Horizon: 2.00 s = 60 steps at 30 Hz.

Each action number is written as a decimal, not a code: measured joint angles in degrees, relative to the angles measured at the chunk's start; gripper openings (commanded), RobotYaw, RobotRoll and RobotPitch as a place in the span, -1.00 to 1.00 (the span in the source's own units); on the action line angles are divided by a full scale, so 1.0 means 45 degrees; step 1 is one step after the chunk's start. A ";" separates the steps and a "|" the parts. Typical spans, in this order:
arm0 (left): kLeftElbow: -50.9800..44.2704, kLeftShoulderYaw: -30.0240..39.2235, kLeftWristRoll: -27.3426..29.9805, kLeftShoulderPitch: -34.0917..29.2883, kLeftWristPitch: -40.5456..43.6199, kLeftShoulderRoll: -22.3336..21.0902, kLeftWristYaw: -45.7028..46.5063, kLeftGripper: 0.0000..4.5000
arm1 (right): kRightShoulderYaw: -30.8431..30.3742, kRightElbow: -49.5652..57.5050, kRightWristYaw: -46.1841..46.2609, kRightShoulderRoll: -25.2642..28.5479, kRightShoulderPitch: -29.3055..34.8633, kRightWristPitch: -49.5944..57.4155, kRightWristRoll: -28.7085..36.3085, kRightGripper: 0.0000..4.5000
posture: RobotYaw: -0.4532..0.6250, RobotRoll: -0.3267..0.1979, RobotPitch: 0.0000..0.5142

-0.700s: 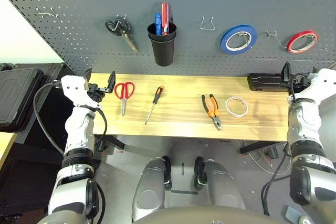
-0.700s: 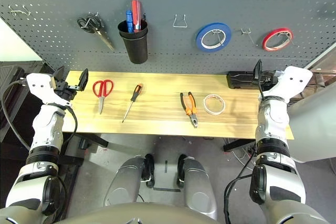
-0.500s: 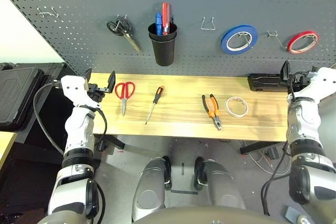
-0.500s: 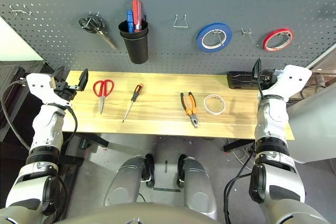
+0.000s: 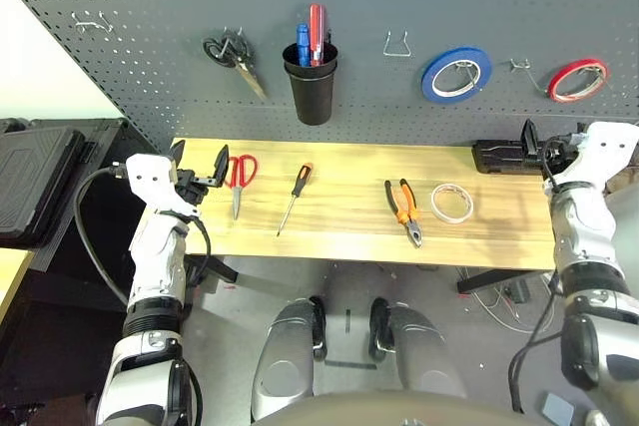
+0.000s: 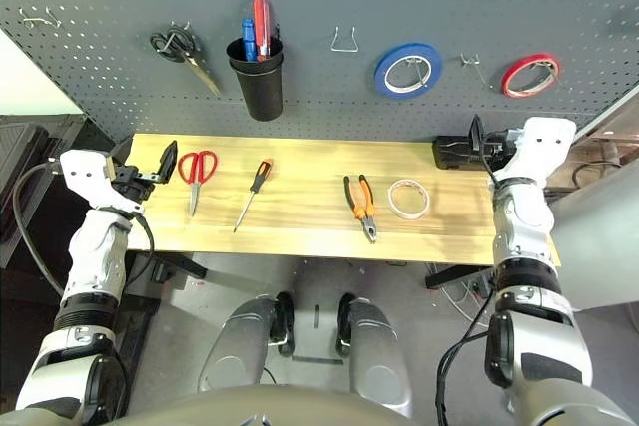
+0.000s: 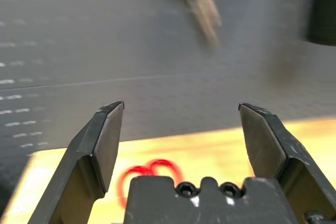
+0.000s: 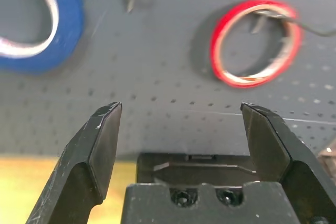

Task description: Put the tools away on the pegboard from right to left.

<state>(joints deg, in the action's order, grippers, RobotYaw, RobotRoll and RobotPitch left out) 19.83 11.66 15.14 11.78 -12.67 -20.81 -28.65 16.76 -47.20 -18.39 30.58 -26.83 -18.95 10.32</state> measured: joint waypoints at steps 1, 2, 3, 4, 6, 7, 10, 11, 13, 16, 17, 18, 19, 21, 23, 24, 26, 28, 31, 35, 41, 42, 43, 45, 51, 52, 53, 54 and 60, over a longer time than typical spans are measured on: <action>-0.0362 -0.0172 0.0067 -0.0161 0.0308 -0.0039 -0.0245 0.98 | -0.0031 -0.0018 -0.0251 0.0158 -0.0075 0.0150 -0.0026 1.00 | 0.14 0.25 -0.25; -0.0805 -0.0381 0.0138 -0.0350 0.0662 -0.0121 -0.0563 0.98 | -0.0083 -0.0044 -0.0598 0.0351 -0.0161 0.0348 -0.0035 1.00 | 0.13 0.25 -0.24; -0.1291 -0.0647 0.0215 -0.0506 0.1024 -0.0176 -0.0944 0.98 | -0.0111 -0.0084 -0.0962 0.0582 -0.0220 0.0582 -0.0040 1.00 | 0.13 0.25 -0.24; -0.1834 -0.0912 0.0349 -0.0669 0.1418 -0.0191 -0.1318 0.98 | -0.0124 -0.0134 -0.1343 0.0805 -0.0264 0.0812 -0.0044 1.00 | 0.12 0.25 -0.24; -0.2546 -0.1314 0.0556 -0.0876 0.2051 -0.0205 -0.1859 0.98 | -0.0151 -0.0213 -0.1924 0.1033 -0.0295 0.1065 -0.0045 1.00 | 0.11 0.25 -0.25; -0.2794 -0.1423 0.0650 -0.0935 0.2266 -0.0214 -0.2062 0.98 | -0.0196 -0.0285 -0.2170 0.1116 -0.0305 0.1130 -0.0046 1.00 | 0.11 0.25 -0.24; -0.3619 -0.1845 0.0882 -0.1049 0.2878 -0.0412 -0.2805 0.98 | -0.0275 -0.0571 -0.2913 0.1368 -0.0305 0.1457 -0.0059 1.00 | 0.09 0.25 -0.24; -0.3879 -0.1978 0.0945 -0.1058 0.3123 -0.0490 -0.3059 0.98 | -0.0324 -0.0593 -0.3203 0.1479 -0.0305 0.1596 -0.0063 1.00 | 0.09 0.25 -0.24; -0.4173 -0.2325 0.0963 -0.1056 0.3424 -0.0577 -0.3398 0.98 | -0.0410 -0.0594 -0.3689 0.1641 -0.0323 0.1992 -0.0061 1.00 | 0.08 0.25 -0.23; -0.4271 -0.2904 0.0848 -0.1012 0.3600 -0.0619 -0.3809 0.98 | -0.0614 -0.0590 -0.4503 0.1717 -0.0337 0.2612 -0.0043 1.00 | 0.08 0.25 -0.21; -0.4271 -0.3089 0.0750 -0.0997 0.3626 -0.0661 -0.3933 0.98 | -0.0663 -0.0589 -0.4819 0.1718 -0.0334 0.2798 -0.0040 1.00 | 0.08 0.25 -0.20; -0.4271 -0.3280 0.0591 -0.0974 0.3632 -0.0750 -0.4023 0.98 | -0.0724 -0.0582 -0.5098 0.1721 -0.0332 0.2910 -0.0043 1.00 | 0.08 0.25 -0.20; -0.4270 -0.3497 0.0408 -0.0936 0.3631 -0.0875 -0.4144 0.98 | -0.0851 -0.0572 -0.5355 0.1735 -0.0332 0.3037 -0.0059 1.00 | 0.08 0.25 -0.20; -0.4261 -0.3865 0.0043 -0.0846 0.3631 -0.1080 -0.4285 0.98 | -0.1100 -0.0571 -0.5716 0.1768 -0.0332 0.3222 -0.0101 1.00 | 0.08 0.25 -0.17; -0.4218 -0.4144 -0.0342 -0.0746 0.3597 -0.1223 -0.4387 0.98 | -0.1340 -0.0578 -0.6038 0.1836 -0.0341 0.3342 -0.0275 1.00 | 0.08 0.25 -0.15; -0.4170 -0.4287 -0.0525 -0.0719 0.3565 -0.1301 -0.4417 0.98 | -0.1566 -0.0613 -0.6266 0.1915 -0.0397 0.3370 -0.0383 1.00 | 0.08 0.25 -0.13; -0.4126 -0.4407 -0.0761 -0.0689 0.3528 -0.1356 -0.4459 0.98 | -0.1759 -0.0767 -0.6600 0.2001 -0.0549 0.3447 -0.0556 1.00 | 0.08 0.25 -0.11; -0.4049 -0.4523 -0.0974 -0.0629 0.3476 -0.1377 -0.4462 0.98 | -0.2084 -0.1144 -0.6940 0.2093 -0.0794 0.3499 -0.0814 1.00 | 0.08 0.25 -0.09; -0.3773 -0.4722 -0.1283 -0.0446 0.3397 -0.1382 -0.4463 0.98 | -0.2642 -0.1728 -0.7333 0.2121 -0.1172 0.3493 -0.1345 1.00 | 0.08 0.25 -0.01; -0.3725 -0.4899 -0.1686 -0.0423 0.3275 -0.1535 -0.4463 0.98 | -0.3332 -0.2483 -0.7776 0.2141 -0.1774 0.3464 -0.2071 1.00 | 0.08 0.25 0.07; -0.3735 -0.4937 -0.1905 -0.0443 0.3164 -0.1611 -0.4463 0.98 | -0.4384 -0.3490 -0.8491 0.2182 -0.2818 0.3208 -0.3096 1.00 | 0.09 0.25 0.19; -0.3750 -0.4946 -0.1912 -0.0446 0.3164 -0.1616 -0.4463 0.98 | -0.4522 -0.3610 -0.8579 0.2178 -0.2962 0.3203 -0.3176 1.00 | 0.09 0.25 0.19; -0.3752 -0.4950 -0.1920 -0.0450 0.3164 -0.1622 -0.4463 0.98 | -0.4625 -0.3703 -0.8649 0.2161 -0.3107 0.3204 -0.3335 1.00 | 0.10 0.25 0.22; -0.3777 -0.4968 -0.1933 -0.0472 0.3165 -0.1634 -0.4463 0.98 | -0.4885 -0.4016 -0.8763 0.2034 -0.3450 0.3205 -0.3616 1.00 | 0.10 0.25 0.26; -0.4196 -0.4985 -0.1936 -0.0806 0.3288 -0.1672 -0.4453 0.98 | -0.5643 -0.4699 -0.8711 0.1216 -0.3921 0.3294 -0.4511 1.00 | 0.13 0.25 0.35; -0.4292 -0.4984 -0.1936 -0.0853 0.3339 -0.1694 -0.4444 0.98 | -0.5703 -0.4816 -0.8610 0.1057 -0.3948 0.3298 -0.4631 1.00 | 0.13 0.25 0.35; -0.4337 -0.4982 -0.1936 -0.0867 0.3378 -0.1702 -0.4436 0.98 | -0.5781 -0.4897 -0.8541 0.0971 -0.3961 0.3298 -0.4706 1.00 | 0.13 0.25 0.36; -0.4408 -0.4981 -0.1936 -0.0935 0.3411 -0.1735 -0.4416 0.98 | -0.5855 -0.5005 -0.8454 0.0864 -0.3980 0.3300 -0.4813 1.00 | 0.14 0.25 0.37; -0.4836 -0.4982 -0.1936 -0.1221 0.3706 -0.1860 -0.4322 0.98 | -0.6189 -0.5392 -0.7948 0.0318 -0.3968 0.3297 -0.5290 1.00 | 0.18 0.25 0.42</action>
<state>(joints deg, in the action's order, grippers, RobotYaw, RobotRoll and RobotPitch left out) -1.93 -10.76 6.42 6.29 4.01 -29.18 -48.09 -11.09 -71.46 -54.16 32.01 -44.68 -4.12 -13.49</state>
